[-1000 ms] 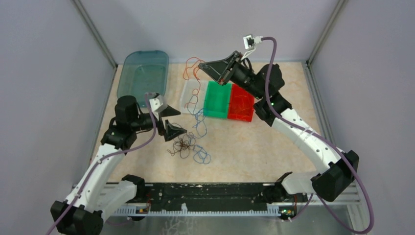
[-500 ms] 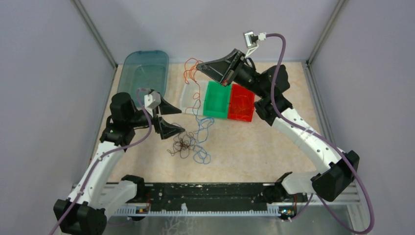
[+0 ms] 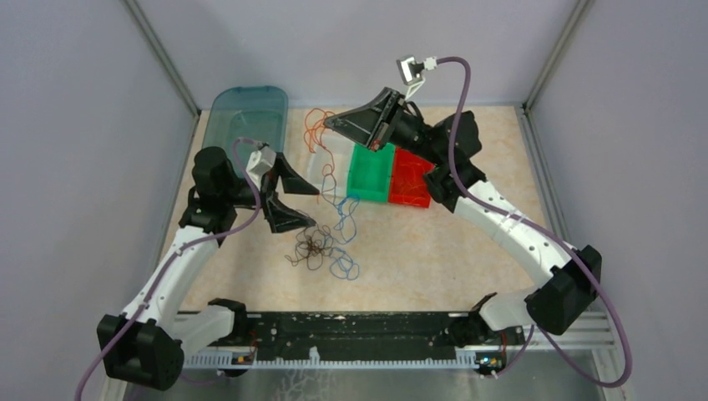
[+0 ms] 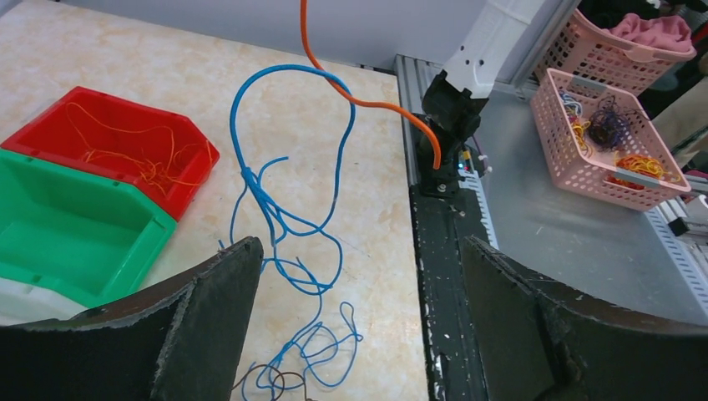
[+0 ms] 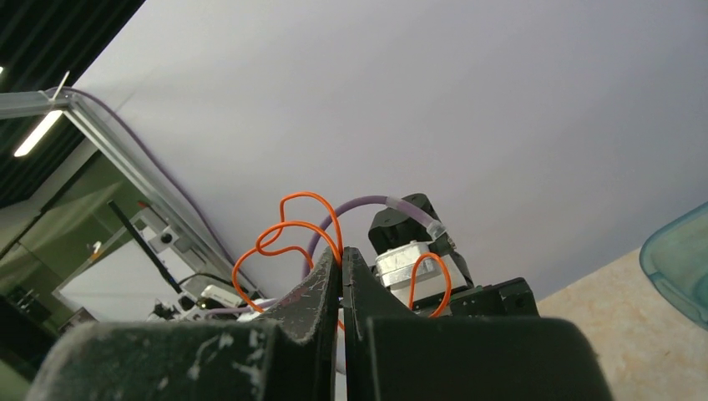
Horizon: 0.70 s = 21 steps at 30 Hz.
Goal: Untangle the cables
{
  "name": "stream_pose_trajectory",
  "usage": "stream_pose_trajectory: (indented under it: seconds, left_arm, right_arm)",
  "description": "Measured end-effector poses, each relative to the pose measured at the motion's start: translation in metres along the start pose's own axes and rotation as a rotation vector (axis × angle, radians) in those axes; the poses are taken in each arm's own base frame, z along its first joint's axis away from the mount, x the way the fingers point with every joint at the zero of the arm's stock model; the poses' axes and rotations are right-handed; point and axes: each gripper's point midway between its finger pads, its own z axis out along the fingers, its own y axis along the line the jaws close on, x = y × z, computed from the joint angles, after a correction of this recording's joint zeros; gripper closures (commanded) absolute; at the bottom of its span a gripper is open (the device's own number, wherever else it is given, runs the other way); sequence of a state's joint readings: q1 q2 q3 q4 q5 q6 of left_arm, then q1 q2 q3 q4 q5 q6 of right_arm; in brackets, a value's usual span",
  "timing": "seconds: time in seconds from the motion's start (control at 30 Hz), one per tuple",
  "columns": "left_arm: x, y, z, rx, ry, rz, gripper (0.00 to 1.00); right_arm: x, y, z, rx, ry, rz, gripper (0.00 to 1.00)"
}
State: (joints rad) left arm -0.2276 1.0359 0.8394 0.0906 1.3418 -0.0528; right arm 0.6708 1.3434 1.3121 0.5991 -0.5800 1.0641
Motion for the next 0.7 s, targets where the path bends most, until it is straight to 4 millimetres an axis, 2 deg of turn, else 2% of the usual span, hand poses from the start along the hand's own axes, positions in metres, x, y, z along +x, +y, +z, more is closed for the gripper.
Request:
stream_pose_trajectory:
  seconds: [0.43,0.53,0.7]
  left_arm:
    - [-0.0035,-0.0035,0.0023,0.037,-0.006,-0.014,0.16]
    - [-0.0033,-0.0035,0.0022,0.038,-0.006,-0.010,0.29]
    - [-0.0019,-0.0030,0.0025,0.045,-0.003,-0.015,0.67]
  right_arm:
    - [0.0096,0.0024,0.0089,-0.040,0.022,0.045,1.00]
    - [0.0098,0.0036,0.0092,-0.044,0.022,0.047,1.00]
    - [0.0091,0.0048,0.0093,-0.048,0.019,0.052,1.00]
